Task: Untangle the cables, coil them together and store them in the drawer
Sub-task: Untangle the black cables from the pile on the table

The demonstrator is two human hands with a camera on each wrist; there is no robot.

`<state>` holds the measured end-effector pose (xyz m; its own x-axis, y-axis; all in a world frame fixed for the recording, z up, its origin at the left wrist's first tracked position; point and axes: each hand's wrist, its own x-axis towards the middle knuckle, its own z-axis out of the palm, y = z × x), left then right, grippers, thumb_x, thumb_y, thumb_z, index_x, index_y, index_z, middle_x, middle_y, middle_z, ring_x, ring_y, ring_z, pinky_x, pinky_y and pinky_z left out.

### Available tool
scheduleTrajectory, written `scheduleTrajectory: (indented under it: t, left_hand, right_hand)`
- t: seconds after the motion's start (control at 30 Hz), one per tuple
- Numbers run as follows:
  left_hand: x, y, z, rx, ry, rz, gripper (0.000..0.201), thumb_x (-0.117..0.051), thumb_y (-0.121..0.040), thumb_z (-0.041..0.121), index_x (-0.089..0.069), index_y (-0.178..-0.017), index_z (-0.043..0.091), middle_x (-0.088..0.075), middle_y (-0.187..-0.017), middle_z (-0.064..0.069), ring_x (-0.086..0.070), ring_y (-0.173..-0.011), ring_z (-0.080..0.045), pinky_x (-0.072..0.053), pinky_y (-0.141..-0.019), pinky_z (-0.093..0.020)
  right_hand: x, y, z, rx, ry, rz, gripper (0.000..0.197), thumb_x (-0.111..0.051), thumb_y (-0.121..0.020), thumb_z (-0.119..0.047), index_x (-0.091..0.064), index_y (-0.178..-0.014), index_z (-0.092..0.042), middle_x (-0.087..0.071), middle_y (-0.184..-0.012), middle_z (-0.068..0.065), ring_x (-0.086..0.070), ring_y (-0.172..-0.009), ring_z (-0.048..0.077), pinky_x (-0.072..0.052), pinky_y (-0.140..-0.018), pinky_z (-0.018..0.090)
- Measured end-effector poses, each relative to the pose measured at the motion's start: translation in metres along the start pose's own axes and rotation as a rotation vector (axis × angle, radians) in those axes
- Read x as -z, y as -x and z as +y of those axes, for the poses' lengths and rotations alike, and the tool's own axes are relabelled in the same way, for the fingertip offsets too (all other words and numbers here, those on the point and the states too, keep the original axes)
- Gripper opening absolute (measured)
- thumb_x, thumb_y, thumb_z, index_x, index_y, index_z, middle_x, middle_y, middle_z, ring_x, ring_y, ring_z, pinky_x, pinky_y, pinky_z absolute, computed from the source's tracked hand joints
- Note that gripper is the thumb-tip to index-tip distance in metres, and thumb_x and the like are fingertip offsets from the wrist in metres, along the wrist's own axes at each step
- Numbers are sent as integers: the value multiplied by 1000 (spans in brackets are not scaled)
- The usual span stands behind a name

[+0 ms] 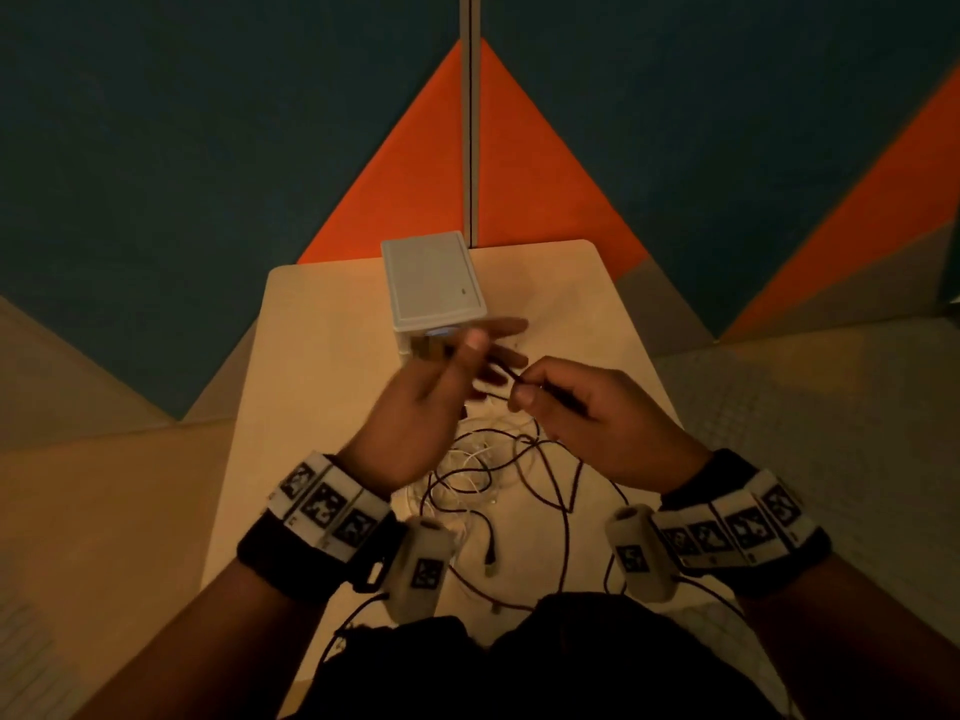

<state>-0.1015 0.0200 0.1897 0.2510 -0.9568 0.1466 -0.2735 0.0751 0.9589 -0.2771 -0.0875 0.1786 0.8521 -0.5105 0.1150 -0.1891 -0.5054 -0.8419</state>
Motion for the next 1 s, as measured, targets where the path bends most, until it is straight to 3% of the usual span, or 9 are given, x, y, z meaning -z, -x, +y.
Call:
scheduleTrajectory:
  t: [0.1, 0.27, 0.37, 0.5, 0.63, 0.7, 0.8, 0.87, 1.0]
  left_hand:
    - [20, -4, 5, -37, 250, 169, 47, -24, -108, 33, -64, -110, 8, -75, -99, -9, -70, -103, -30, -53, -97, -53]
    - [51, 2, 11, -3, 517, 406, 44, -23, -110, 38, -55, -90, 15, -39, -56, -1, -55, -53, -22, -54, -63, -36]
    - [61, 7, 9, 10, 514, 479, 44, -23, -110, 41, -52, -85, 18, -19, -58, -4, -28, -46, -19, -41, -50, -27]
    - [61, 14, 0, 50, 511, 454, 44, -23, -109, 42, -50, -83, 20, -18, -59, -2, -14, -47, -16, -24, -45, -21]
    - [66, 17, -3, 59, 522, 485, 45, -25, -109, 44, -51, -81, 21, -15, -62, -3, -10, -49, -16, -14, -46, -24]
    - [74, 17, -2, 72, 533, 532, 45, -26, -108, 45, -52, -79, 23, -15, -63, -2, -9, -50, -16, -12, -46, -25]
    - [85, 17, -2, 101, 547, 576, 45, -27, -108, 46, -52, -77, 24, -18, -63, 0, -10, -50, -15, -10, -47, -27]
    - [88, 19, -4, 97, 546, 585, 45, -28, -108, 46, -52, -77, 24, -18, -64, -1, -11, -49, -15, -11, -46, -27]
    - [89, 22, -10, 101, 499, 614, 45, -28, -107, 46, -53, -77, 25, -20, -63, -1, -11, -51, -17, -11, -47, -27]
  right_hand:
    - [0, 3, 8, -12, -15, -39, 20, -55, -102, -34, -68, -98, -21, -62, -72, -15, -57, -65, 5, -46, -62, 25]
    - [3, 22, 65, -154, 12, -60, 18, -57, -99, -37, -68, -92, -25, -68, -79, -14, -63, -75, 4, -47, -70, 20]
    - [-9, 43, 101, -274, 39, -113, 21, -58, -96, -46, -69, -91, -28, -69, -81, -16, -65, -79, 2, -51, -76, 27]
    - [-16, 58, 126, -273, 108, -48, 21, -61, -94, -47, -73, -93, -30, -68, -87, -6, -65, -82, 10, -53, -77, 32]
    - [-15, 59, 144, -159, 276, 98, 4, -74, -91, -26, -77, -93, -26, -55, -101, -6, -59, -88, 6, -45, -79, 11]
    - [-6, 61, 145, -187, 317, 141, 9, -72, -91, -32, -75, -88, -23, -57, -101, -6, -60, -89, 8, -44, -80, 13]
    - [8, 76, 139, -312, 454, 42, 53, -48, -90, -65, -67, -61, -25, -61, -72, -6, -61, -68, 13, -49, -68, 32]
    - [15, 89, 139, -366, 597, -33, 60, -48, -89, -70, -63, -53, -24, -61, -57, -3, -60, -56, 12, -53, -64, 40]
    - [21, 112, 143, -559, 317, -322, 40, -62, -80, -67, -70, -67, -30, -71, -69, -8, -65, -65, 1, -50, -66, 21]
